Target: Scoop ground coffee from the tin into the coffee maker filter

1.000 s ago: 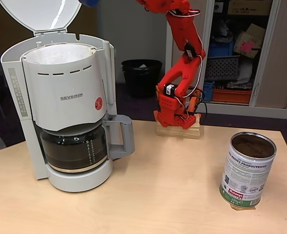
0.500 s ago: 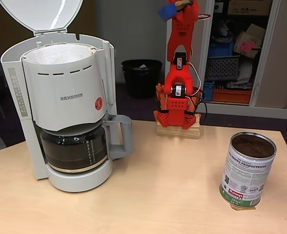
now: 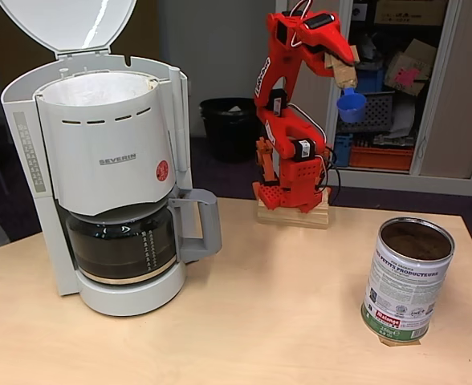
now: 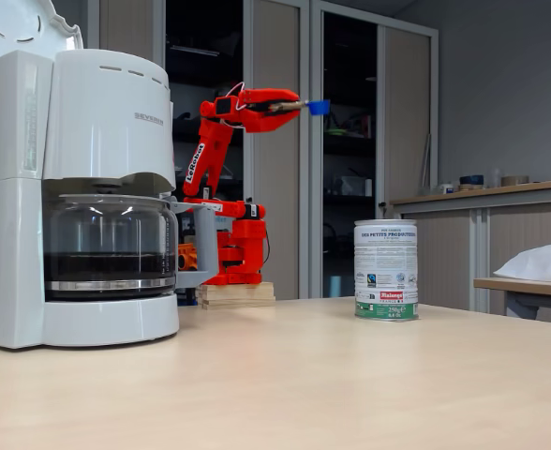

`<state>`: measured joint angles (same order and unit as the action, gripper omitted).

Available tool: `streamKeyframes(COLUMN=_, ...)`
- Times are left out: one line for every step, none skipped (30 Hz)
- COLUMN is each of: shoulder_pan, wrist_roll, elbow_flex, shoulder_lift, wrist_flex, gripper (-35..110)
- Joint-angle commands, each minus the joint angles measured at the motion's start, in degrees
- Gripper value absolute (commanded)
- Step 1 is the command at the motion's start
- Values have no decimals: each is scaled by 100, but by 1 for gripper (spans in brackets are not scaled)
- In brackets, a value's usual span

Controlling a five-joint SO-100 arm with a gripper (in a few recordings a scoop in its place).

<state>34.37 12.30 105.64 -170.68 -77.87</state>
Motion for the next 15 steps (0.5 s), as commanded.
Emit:
streamKeyframes(shoulder_pan=396, wrist_roll=53, elbow_flex=439, shoulder_lift=-123, wrist_flex=-316, gripper=0)
streamKeyframes(shoulder_pan=466, wrist_roll=44, elbow_flex=580, shoulder_lift=-202, wrist_flex=-360, gripper=0)
streamKeyframes(shoulder_pan=527, wrist_roll=26, elbow_flex=686, shoulder_lift=-264, wrist_flex=-404, gripper=0)
streamKeyframes(shoulder_pan=527, wrist_roll=-9, elbow_flex=791, shoulder_lift=-290, wrist_flex=-439, gripper=0)
streamKeyframes(shoulder_pan=536, wrist_roll=-88, elbow_flex=861, shoulder_lift=-299, wrist_flex=-457, gripper=0)
streamKeyframes(shoulder_pan=536, wrist_roll=-114, elbow_flex=905, shoulder_lift=-299, wrist_flex=-492, gripper=0)
streamKeyframes(shoulder_pan=536, wrist_roll=-141, elbow_flex=932, shoulder_lift=-281, wrist_flex=-527, gripper=0)
streamKeyframes(shoulder_pan=554, wrist_roll=-193, elbow_flex=976, shoulder_lift=-281, wrist_flex=-527, gripper=0)
streamKeyframes(shoulder_pan=589, wrist_roll=-229, elbow_flex=1020, shoulder_lift=-272, wrist_flex=-510, gripper=0)
streamKeyframes(shoulder_pan=598, wrist_roll=-202, elbow_flex=1081, shoulder_lift=-264, wrist_flex=-492, gripper=0)
streamKeyframes(shoulder_pan=606, wrist_roll=-176, elbow_flex=1160, shoulder_lift=-264, wrist_flex=-439, gripper=0)
streamKeyframes(shoulder_pan=650, wrist_roll=-193, elbow_flex=1266, shoulder_lift=-264, wrist_flex=-352, gripper=0)
streamKeyframes(shoulder_pan=677, wrist_roll=-202, elbow_flex=1371, shoulder_lift=-264, wrist_flex=-272, gripper=0)
streamKeyframes(shoulder_pan=677, wrist_roll=-202, elbow_flex=1468, shoulder_lift=-264, wrist_flex=-193, gripper=0)
streamKeyframes(shoulder_pan=703, wrist_roll=-211, elbow_flex=1556, shoulder_lift=-255, wrist_flex=-114, gripper=0)
